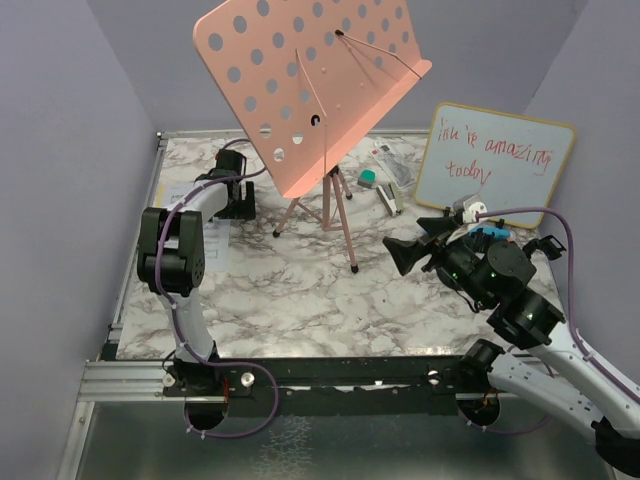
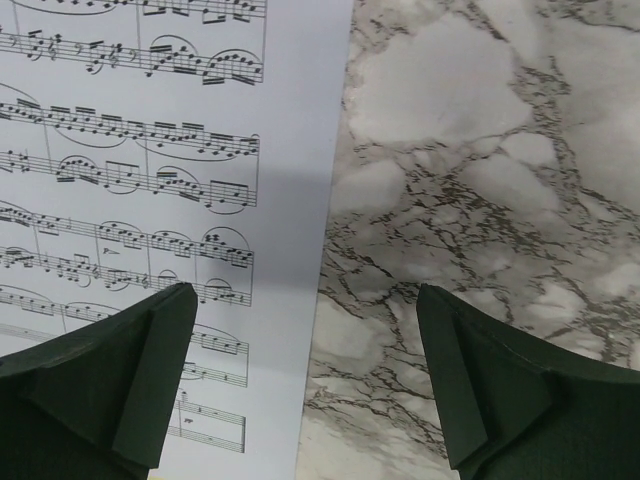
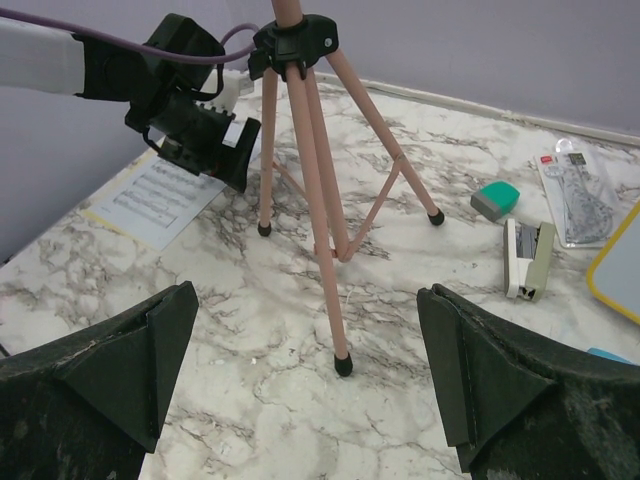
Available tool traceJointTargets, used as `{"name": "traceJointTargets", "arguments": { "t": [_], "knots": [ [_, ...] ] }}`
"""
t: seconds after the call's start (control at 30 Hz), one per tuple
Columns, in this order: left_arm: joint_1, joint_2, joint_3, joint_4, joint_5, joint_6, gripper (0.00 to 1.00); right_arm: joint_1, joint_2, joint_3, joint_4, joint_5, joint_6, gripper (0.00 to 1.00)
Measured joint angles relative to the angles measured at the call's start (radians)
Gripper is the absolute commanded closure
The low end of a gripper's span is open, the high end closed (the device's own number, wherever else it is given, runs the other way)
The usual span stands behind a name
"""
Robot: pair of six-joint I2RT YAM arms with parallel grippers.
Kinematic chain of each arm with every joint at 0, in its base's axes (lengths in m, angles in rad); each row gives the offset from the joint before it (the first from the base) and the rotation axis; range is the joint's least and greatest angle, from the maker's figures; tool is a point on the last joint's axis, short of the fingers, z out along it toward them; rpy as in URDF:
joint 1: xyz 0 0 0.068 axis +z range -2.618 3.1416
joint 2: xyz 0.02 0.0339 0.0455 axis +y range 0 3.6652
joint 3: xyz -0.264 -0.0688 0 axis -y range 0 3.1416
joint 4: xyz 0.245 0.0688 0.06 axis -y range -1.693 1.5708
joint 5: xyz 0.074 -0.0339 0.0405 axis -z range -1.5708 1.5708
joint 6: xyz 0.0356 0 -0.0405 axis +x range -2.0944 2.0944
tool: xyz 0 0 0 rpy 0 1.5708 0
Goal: Pack up the instrument practice props
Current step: Adjust the sheet music at the center of the board.
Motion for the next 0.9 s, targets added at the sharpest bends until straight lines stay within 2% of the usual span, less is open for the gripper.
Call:
{"name": "traceJointTargets", "arguments": {
  "t": [0.43,0.9],
  "knots": [
    [0.003,0.023,0.000,0.001,-0.160,0.005,0.01,0.000,0.011,0.000,0.007,0.000,-0.001,0.00],
    [0.037,0.031,0.007,0.001,-0.215,0.005,0.01,0.000,0.015,0.000,0.007,-0.001,-0.007,0.00]
  ]
}}
